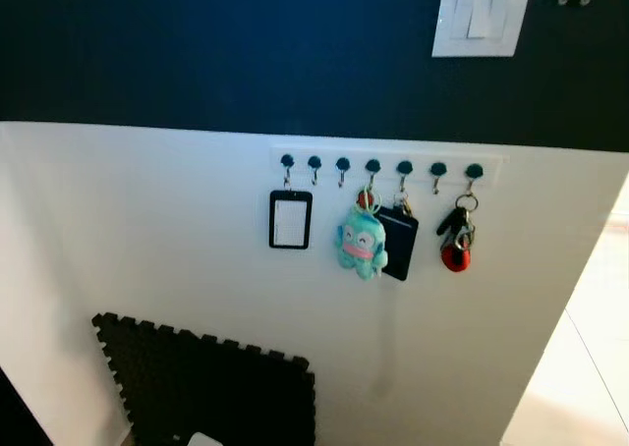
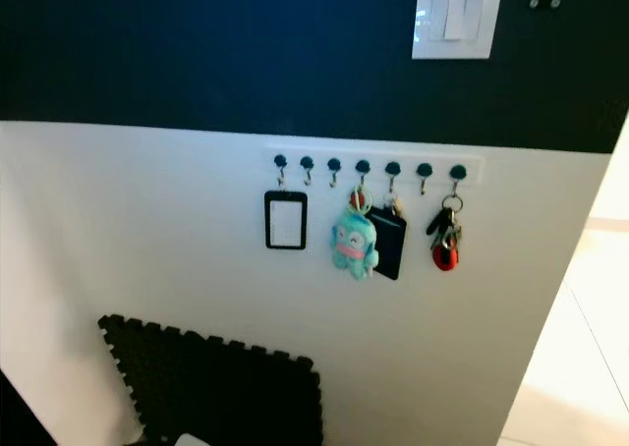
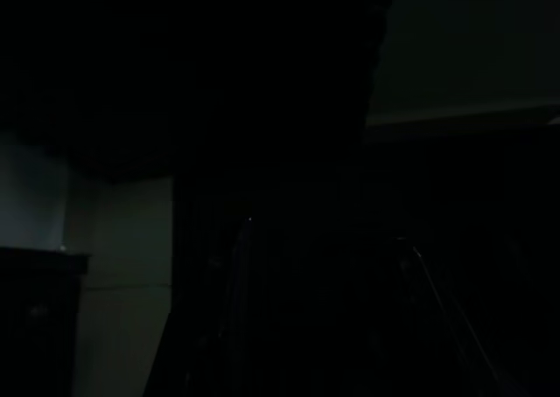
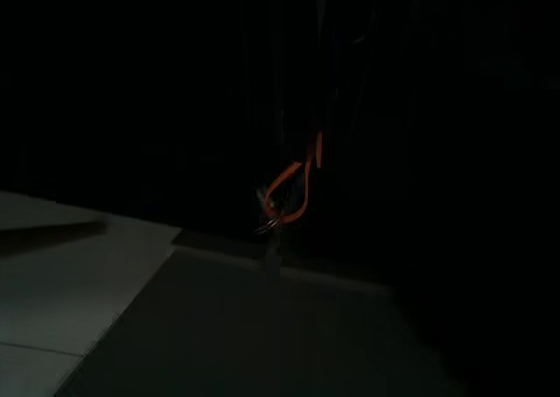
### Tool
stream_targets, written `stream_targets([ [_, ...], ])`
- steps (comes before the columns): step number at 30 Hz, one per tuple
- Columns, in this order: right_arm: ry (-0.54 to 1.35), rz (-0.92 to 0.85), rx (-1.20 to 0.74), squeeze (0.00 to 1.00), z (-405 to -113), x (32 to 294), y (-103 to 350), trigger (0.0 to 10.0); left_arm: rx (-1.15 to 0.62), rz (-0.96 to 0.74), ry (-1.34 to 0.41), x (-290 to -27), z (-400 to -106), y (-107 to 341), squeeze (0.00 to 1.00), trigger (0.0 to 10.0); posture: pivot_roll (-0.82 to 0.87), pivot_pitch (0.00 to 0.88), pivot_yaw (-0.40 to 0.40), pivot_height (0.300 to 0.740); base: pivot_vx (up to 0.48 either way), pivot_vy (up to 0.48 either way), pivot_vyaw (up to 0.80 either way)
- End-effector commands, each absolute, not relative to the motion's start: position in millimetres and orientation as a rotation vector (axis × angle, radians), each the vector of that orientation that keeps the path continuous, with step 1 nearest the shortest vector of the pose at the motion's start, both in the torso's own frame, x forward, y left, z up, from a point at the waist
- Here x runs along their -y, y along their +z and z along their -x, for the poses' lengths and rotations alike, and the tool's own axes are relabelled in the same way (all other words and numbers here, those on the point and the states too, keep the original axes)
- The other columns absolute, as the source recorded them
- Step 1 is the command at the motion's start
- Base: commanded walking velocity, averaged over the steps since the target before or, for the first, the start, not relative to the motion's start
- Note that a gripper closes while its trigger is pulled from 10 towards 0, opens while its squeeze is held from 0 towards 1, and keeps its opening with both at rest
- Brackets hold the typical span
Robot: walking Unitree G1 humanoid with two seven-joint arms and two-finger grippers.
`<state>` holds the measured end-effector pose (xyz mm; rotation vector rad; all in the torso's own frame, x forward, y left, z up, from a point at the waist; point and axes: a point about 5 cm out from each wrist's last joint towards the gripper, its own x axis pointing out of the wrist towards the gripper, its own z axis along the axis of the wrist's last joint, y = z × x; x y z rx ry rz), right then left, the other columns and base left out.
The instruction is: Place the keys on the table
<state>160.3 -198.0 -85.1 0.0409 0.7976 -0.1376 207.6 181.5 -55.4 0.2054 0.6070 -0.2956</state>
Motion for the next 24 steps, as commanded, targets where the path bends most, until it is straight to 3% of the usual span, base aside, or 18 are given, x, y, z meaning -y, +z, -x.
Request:
stream_targets([
  [1, -0.144, -0.050, -0.786, 0.00, -166.1, 198.4, -82.8, 10.0, -0.635, -0.205, -0.299, -181.0, -202.4, -59.3, 0.00, 10.0, 0.02, 0.013, 0.032, 0.740, 0.000, 0.000, 0.00],
  [11, -0.170, -0.081, -0.798, 0.00, -162.7, 198.5, -84.6, 10.0, -0.638, -0.212, -0.310, -182.0, -203.6, -58.7, 0.00, 10.0, 0.02, 0.009, 0.040, 0.740, 0.000, 0.000, 0.00],
  [18, -0.173, -0.080, -0.799, 0.00, -161.4, 199.8, -84.9, 10.0, -0.634, -0.219, -0.313, -182.0, -205.9, -57.4, 0.00, 10.0, 0.02, 0.005, 0.041, 0.740, 0.000, 0.000, -0.76],
  [24, -0.164, -0.064, -0.799, 0.00, -161.4, 200.3, -84.7, 10.0, -0.631, -0.218, -0.311, -181.8, -206.0, -57.3, 0.00, 10.0, 0.03, 0.000, 0.037, 0.740, 0.000, 0.000, 0.00],
])
